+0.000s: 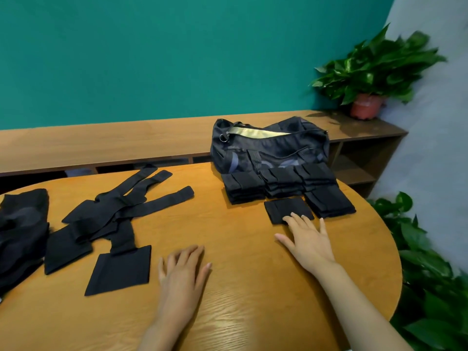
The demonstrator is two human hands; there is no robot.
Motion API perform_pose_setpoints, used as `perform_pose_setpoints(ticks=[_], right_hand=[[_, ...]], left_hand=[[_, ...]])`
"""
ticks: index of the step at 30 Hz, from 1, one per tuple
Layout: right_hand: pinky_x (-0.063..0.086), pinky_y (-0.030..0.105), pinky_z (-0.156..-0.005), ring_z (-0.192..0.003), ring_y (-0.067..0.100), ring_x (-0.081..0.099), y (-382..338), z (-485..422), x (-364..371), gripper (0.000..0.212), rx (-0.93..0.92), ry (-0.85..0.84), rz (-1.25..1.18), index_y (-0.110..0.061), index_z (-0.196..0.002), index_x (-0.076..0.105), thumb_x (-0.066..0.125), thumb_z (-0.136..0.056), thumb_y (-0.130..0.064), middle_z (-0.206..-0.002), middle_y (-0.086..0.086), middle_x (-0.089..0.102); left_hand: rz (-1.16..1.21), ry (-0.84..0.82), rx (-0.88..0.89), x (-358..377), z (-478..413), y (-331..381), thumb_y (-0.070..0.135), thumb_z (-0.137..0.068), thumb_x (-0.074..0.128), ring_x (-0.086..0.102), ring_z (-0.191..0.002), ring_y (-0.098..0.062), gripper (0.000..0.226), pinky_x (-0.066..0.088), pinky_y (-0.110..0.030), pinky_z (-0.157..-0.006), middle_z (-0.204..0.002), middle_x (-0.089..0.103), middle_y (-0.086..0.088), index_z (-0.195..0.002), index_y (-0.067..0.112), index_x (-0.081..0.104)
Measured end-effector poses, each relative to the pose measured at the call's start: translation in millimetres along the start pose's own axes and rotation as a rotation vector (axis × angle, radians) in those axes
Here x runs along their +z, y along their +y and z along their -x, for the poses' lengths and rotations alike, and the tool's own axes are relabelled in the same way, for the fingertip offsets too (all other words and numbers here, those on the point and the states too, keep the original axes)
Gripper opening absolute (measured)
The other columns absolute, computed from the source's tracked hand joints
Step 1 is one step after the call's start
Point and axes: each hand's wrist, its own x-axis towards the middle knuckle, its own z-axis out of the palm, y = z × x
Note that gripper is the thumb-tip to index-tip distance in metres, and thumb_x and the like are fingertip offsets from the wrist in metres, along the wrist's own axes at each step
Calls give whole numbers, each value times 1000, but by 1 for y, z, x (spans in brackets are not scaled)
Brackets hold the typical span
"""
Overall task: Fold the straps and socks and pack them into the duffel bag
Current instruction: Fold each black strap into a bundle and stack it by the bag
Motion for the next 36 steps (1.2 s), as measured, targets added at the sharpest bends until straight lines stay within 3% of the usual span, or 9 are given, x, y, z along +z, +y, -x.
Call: perform_pose_setpoints(ticks=[7,11,15,21,25,29,31,33,36], right_hand=[[-1,47,-121,-151,23,3,4,-12,1,73,-26,-9,14,-27,-151,26,20,-93,-70,-163,1,15],[-8,46,-120,-151,20,-4,-15,-3,0,88,-101,1,19,-30,-153,20,3,-80,-75,-164,-4,5],[-6,45,-120,-150,16,1,-50,9,2,100,-224,37,-53,-31,-151,26,-14,-74,-81,-163,-7,11],[-6,41,-122,-149,6,0,-140,33,7,63,-429,-87,-237,-32,-153,21,30,-97,-61,-161,-15,13],[-1,44,-122,-148,4,0,-204,44,19,58,-587,-172,-301,-33,-153,21,34,-101,-52,-161,-15,14],[-4,44,-122,-149,7,-1,-242,44,28,60,-669,-186,-281,-33,-154,20,23,-98,-56,-161,-15,15],[-4,44,-122,-149,8,5,-243,41,30,69,-656,-141,-241,-33,-149,33,14,-90,-64,-158,-16,26],[-2,43,-122,-146,8,19,-236,37,29,58,-632,-62,-219,-33,-137,48,20,-95,-59,-148,-17,42],[6,42,-121,-128,6,38,-230,28,26,37,-585,32,-259,-32,-112,58,31,-98,-53,-120,-19,56]], left_hand=[[27,22,-2,0,0,0,53,-97,36,32,-129,-9,49,17,-47,-117,-140,45,19,-142,34,45],[143,102,60,-5,2,-5,43,-98,45,40,-127,-8,40,12,-45,-120,-134,53,14,-135,30,54],[154,248,118,-18,7,-27,41,-99,47,45,-121,-1,33,3,-40,-120,-125,60,15,-125,29,62],[38,267,-90,-39,27,-89,37,-97,52,38,-134,-16,35,6,-48,-120,-138,53,5,-128,25,62],[-32,182,-166,-49,41,-119,46,-100,41,24,-145,-17,42,-7,-46,-118,-147,45,5,-135,27,55],[36,110,20,-58,41,-123,63,-90,10,33,-136,-2,68,-11,-35,-116,-137,52,19,-128,35,59],[130,122,65,-64,37,-122,63,-91,13,44,-123,5,64,-9,-32,-117,-124,59,24,-121,36,64],[148,175,67,-71,26,-125,55,-98,27,49,-114,4,48,-4,-33,-118,-115,63,23,-115,34,67],[115,262,45,-79,-1,-136,32,-101,45,49,-119,-7,27,2,-38,-119,-119,64,14,-114,27,69]])
